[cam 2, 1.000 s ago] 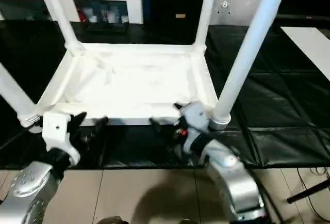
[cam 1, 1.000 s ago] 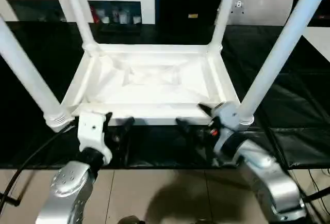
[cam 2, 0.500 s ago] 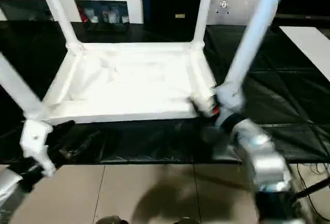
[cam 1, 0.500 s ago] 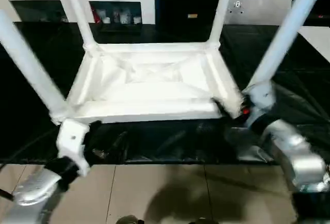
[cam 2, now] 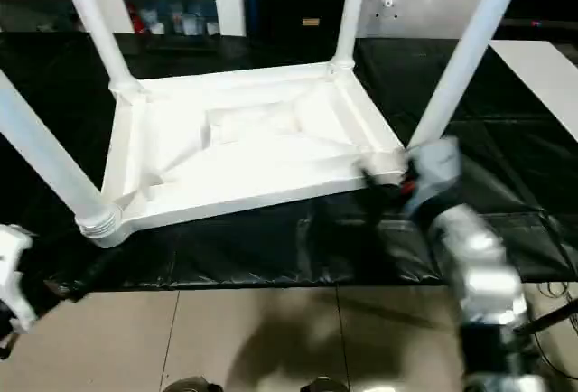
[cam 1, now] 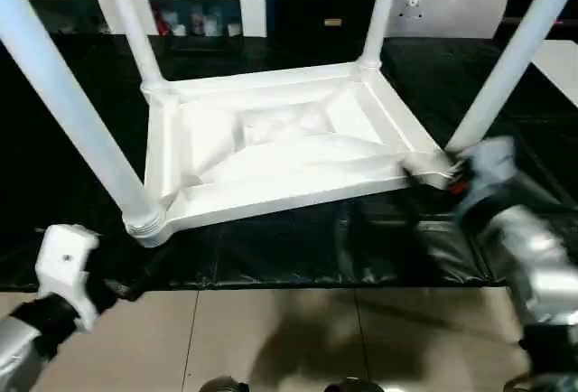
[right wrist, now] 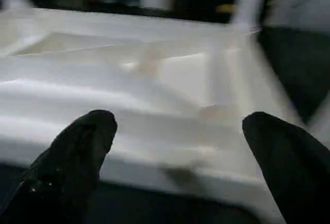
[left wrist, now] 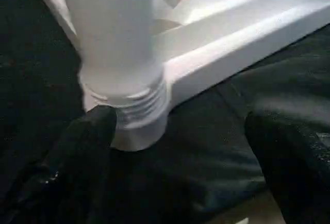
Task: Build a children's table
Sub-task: Rotate table base
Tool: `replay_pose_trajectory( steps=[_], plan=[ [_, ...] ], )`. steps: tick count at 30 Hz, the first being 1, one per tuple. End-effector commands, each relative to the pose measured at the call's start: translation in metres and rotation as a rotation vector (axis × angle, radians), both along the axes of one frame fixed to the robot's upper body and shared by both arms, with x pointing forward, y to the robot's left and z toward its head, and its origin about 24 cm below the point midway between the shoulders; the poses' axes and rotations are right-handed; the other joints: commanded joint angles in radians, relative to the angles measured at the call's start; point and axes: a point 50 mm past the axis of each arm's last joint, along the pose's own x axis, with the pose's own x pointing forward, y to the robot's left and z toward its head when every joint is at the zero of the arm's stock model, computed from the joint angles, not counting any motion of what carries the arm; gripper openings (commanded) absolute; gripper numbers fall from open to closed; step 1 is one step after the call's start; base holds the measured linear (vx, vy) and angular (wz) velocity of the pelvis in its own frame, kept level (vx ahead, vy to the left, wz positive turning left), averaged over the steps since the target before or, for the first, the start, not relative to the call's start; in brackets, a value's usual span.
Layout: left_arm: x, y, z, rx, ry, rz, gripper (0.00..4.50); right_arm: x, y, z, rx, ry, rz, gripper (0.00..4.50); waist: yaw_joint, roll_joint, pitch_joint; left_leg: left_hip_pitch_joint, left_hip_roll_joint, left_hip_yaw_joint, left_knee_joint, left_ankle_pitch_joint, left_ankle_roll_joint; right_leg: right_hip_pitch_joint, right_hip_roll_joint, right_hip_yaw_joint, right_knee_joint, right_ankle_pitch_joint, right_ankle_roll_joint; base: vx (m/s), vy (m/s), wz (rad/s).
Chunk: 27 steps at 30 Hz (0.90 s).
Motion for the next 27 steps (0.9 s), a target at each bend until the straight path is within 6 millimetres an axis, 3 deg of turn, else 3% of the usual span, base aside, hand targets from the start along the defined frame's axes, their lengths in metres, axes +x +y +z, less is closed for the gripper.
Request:
replay_pose_trajectory(
  steps=[1, 4, 7, 11, 14, 16, 22, 27],
  plan=[
    [-0.001, 0.007, 0.005, 0.007, 0.005, 0.004, 4.43, -0.003, 0.01, 0.005, 0.014, -0.017, 0.056, 4.5, 0.001, 0.006, -0.04, 0.005, 0.093, -0.033, -0.104, -0.134, 0.087, 0.033, -0.09, 0.057, -0.076, -0.101, -0.265, 0.0, 0.0, 0.0],
    [-0.004, 0.014, 0.009, 0.007, 0.022, -0.004, 4.43, -0.009, 0.022, 0.0, 0.025, -0.004, 0.101, 4.5, 0.003, 0.009, -0.04, 0.006, 0.092, -0.03, -0.104, -0.102, 0.094, 0.029, -0.088, 0.057, -0.069, -0.033, -0.274, 0.0, 0.0, 0.0],
    [-0.006, 0.026, 0.016, 0.019, 0.029, -0.002, 4.43, -0.017, 0.029, -0.007, 0.012, 0.036, 0.139, 4.5, 0.007, 0.01, -0.037, 0.006, 0.091, -0.028, -0.107, -0.127, 0.084, 0.028, -0.088, 0.058, -0.071, -0.05, -0.274, 0.0, 0.0, 0.0],
    [0.004, 0.03, 0.021, 0.029, -0.01, -0.006, 4.43, -0.019, 0.038, -0.011, 0.017, 0.068, 0.174, 4.5, 0.006, 0.009, -0.035, 0.009, 0.093, -0.029, -0.111, -0.146, 0.064, 0.027, -0.09, 0.059, -0.073, -0.068, -0.271, 0.0, 0.0, 0.0],
    [0.014, 0.025, 0.023, 0.007, -0.029, -0.03, 4.43, -0.019, 0.044, -0.014, 0.012, 0.086, 0.185, 4.5, 0.007, 0.013, -0.035, 0.009, 0.092, -0.029, -0.111, -0.134, 0.051, 0.028, -0.092, 0.06, -0.07, -0.054, -0.272, 0.0, 0.0, 0.0],
    [0.02, 0.021, 0.025, -0.018, -0.05, -0.04, 4.43, -0.019, 0.048, -0.017, 0.005, 0.099, 0.201, 4.5, 0.006, 0.008, -0.036, 0.009, 0.092, -0.028, -0.11, -0.119, 0.049, 0.029, -0.092, 0.06, -0.068, -0.029, -0.274, 0.0, 0.0, 0.0],
    [0.045, -0.002, 0.026, -0.113, -0.096, -0.122, 4.43, -0.02, 0.068, -0.024, -0.009, 0.127, 0.266, 4.5, 0.008, 0.009, -0.045, 0.008, 0.088, -0.025, -0.101, -0.033, 0.067, 0.035, -0.093, 0.058, -0.059, 0.065, -0.293, 0.0, 0.0, 0.0],
    [0.058, -0.022, 0.023, -0.153, -0.09, -0.194, 4.43, -0.009, 0.071, -0.032, -0.031, 0.15, 0.216, 4.5, 0.007, 0.007, -0.047, 0.01, 0.089, -0.023, -0.099, -0.034, 0.066, 0.035, -0.094, 0.057, -0.057, 0.067, -0.309, 0.0, 0.0, 0.0]
  ],
)
